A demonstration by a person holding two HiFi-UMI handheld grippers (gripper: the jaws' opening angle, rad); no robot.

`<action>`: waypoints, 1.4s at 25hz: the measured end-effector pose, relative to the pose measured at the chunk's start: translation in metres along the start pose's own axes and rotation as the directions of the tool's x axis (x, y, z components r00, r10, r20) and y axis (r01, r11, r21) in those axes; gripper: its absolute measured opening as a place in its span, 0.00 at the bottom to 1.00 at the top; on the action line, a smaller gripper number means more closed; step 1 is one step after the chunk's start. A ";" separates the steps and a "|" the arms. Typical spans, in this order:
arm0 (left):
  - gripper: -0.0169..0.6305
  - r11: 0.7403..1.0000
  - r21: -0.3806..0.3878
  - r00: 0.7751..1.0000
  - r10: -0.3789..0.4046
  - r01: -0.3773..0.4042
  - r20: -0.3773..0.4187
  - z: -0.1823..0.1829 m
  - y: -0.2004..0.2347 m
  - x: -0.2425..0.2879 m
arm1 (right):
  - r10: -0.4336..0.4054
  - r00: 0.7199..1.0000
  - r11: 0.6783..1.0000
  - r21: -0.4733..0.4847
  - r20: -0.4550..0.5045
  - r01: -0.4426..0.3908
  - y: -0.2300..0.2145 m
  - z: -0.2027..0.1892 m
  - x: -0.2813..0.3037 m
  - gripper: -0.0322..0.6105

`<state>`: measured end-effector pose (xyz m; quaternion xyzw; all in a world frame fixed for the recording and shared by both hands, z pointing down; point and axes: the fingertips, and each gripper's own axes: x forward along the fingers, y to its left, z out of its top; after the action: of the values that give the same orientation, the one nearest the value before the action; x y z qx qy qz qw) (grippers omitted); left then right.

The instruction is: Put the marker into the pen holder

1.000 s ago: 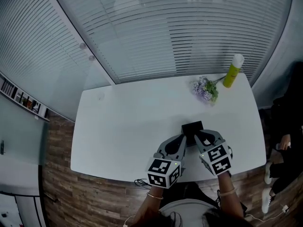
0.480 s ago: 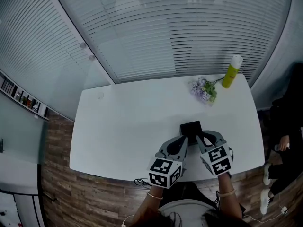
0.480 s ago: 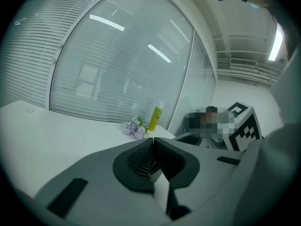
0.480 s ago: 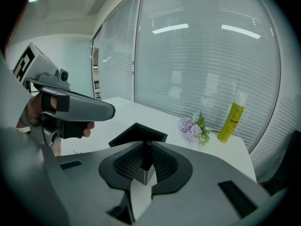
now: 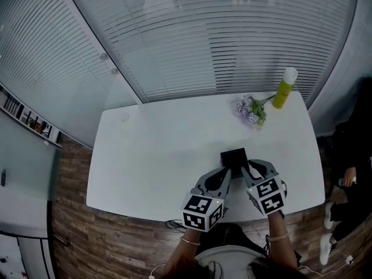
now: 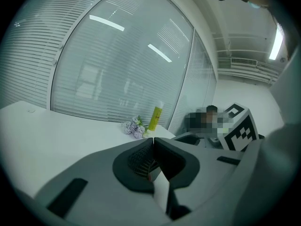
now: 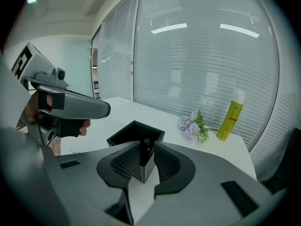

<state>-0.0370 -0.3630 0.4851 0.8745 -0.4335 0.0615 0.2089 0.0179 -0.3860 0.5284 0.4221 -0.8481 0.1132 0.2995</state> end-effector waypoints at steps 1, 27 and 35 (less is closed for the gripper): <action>0.06 1.000 0.000 1.000 0.001 -0.001 0.001 0.000 0.000 0.000 | 0.000 1.000 1.000 -0.001 0.004 0.000 0.000 0.001 0.000 0.23; 0.06 0.996 0.063 0.995 0.058 -0.064 0.087 0.015 -0.030 -0.046 | -0.017 0.974 0.999 -0.030 0.225 0.024 0.010 0.025 -0.068 0.15; 0.06 0.992 0.092 0.991 0.074 -0.085 0.112 0.016 -0.046 -0.065 | -0.023 0.964 0.999 -0.026 0.265 0.031 0.017 0.024 -0.097 0.12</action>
<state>-0.0416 -0.2976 0.4370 0.8676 -0.4752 0.0429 0.1399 0.0394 -0.3235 0.4521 0.4404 -0.8763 0.0393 0.1913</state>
